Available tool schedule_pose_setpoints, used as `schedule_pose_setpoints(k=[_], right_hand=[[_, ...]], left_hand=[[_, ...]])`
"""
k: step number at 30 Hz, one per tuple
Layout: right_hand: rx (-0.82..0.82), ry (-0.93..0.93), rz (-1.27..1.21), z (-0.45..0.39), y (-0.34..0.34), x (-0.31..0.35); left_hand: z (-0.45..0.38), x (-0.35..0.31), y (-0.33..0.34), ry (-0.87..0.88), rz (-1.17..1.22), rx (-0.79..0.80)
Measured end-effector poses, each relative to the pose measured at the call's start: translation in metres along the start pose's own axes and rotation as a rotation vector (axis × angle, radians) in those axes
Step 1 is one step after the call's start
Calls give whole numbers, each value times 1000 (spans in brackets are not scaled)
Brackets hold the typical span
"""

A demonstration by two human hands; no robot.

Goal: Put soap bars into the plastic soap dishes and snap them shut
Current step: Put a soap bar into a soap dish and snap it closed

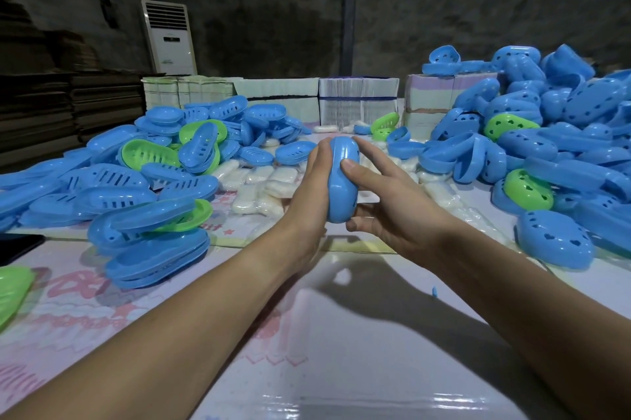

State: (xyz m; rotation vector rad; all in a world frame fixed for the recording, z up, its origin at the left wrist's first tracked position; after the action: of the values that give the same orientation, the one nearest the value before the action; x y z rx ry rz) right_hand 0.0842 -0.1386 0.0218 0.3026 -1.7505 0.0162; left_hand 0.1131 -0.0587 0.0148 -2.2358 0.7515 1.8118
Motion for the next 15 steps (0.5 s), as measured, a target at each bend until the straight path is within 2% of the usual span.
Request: schedule_pose_setpoints(k=[5,11,13,15], right_hand=[[25,-68,158,3,-7,11],[-105,-22,214,2,-22,7],[-176,-12,266,3,-31,14],[-289,5,405,11,-50,27]], left_hand=[[-1,-2,14,60,-27,154],[-1,-3,24,43,-53,268],[-2,-2,18,49,-91,246],[-5,-3,2,56,-101,150]])
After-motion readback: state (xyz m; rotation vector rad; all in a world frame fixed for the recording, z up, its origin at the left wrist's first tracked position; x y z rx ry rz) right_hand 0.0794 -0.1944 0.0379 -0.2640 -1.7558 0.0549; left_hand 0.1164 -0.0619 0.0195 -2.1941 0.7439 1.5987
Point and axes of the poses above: each hand's wrist, its own z-axis away from the middle knuckle, its own y-axis out of the palm, x = y × z, the point moved 10 cm from there along -z, towards the middle knuckle, and after that the axes turned 7 degrees about x, right-handed, at the moved point
